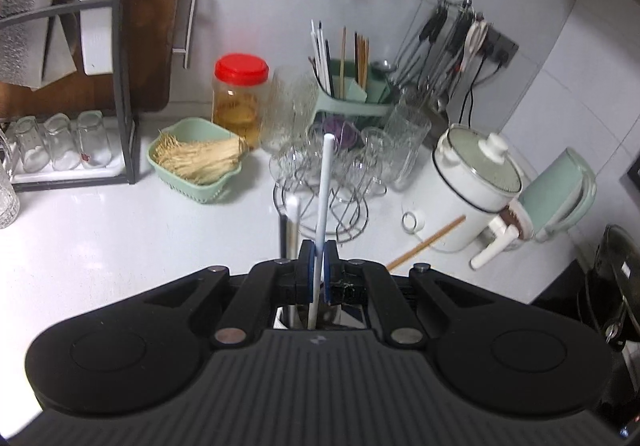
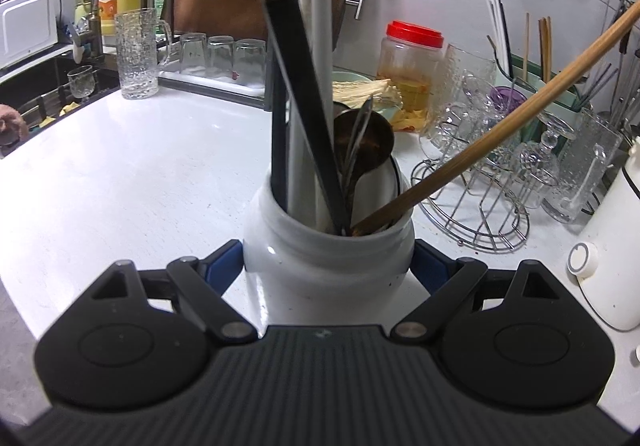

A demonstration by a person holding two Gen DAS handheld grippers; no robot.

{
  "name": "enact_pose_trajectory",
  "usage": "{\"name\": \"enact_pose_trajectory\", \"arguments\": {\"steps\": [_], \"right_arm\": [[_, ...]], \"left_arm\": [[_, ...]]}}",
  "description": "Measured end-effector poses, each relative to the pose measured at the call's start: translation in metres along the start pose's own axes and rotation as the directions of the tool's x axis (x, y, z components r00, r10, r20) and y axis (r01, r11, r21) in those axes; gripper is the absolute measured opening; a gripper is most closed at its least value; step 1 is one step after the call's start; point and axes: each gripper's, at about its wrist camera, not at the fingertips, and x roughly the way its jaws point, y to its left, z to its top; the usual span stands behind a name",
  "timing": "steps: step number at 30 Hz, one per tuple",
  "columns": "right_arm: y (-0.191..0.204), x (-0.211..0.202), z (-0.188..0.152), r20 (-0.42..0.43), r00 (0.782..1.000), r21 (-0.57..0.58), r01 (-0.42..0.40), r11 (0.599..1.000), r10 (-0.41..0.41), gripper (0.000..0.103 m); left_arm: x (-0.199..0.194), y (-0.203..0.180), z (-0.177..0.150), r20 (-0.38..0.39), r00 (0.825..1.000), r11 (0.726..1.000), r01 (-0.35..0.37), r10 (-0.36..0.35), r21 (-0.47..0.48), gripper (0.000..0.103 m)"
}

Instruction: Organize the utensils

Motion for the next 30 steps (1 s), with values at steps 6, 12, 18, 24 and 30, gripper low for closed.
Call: {"name": "enact_pose_trajectory", "arguments": {"steps": [6, 12, 18, 24, 30], "right_arm": [[0.001, 0.006, 0.005, 0.000, 1.000, -0.002, -0.009, 1.000, 0.009, 0.092], [0.006, 0.015, 0.011, 0.000, 1.000, 0.010, 0.003, 1.000, -0.003, 0.092], [0.002, 0.019, 0.015, -0.009, 1.000, 0.010, -0.013, 1.000, 0.013, 0.092], [-0.010, 0.018, 0.011, -0.011, 0.997, -0.004, -0.072, 0.997, 0.072, 0.103], [-0.023, 0.004, 0.011, -0.027, 0.994, -0.019, -0.107, 0.994, 0.107, 0.103]], "left_arm": [[0.018, 0.001, -0.003, -0.048, 0.999, 0.999, -0.020, 0.021, 0.034, 0.005], [0.019, 0.007, -0.002, -0.057, 0.998, 0.999, -0.035, 0.037, 0.038, 0.010], [-0.001, 0.009, -0.003, -0.010, 0.995, 0.995, -0.103, 0.103, 0.005, 0.060], [-0.025, 0.009, -0.013, 0.051, 0.973, 0.972, -0.221, 0.225, -0.076, 0.074], [-0.056, 0.013, -0.029, 0.075, 0.953, 0.949, -0.282, 0.294, -0.138, 0.089]]}}
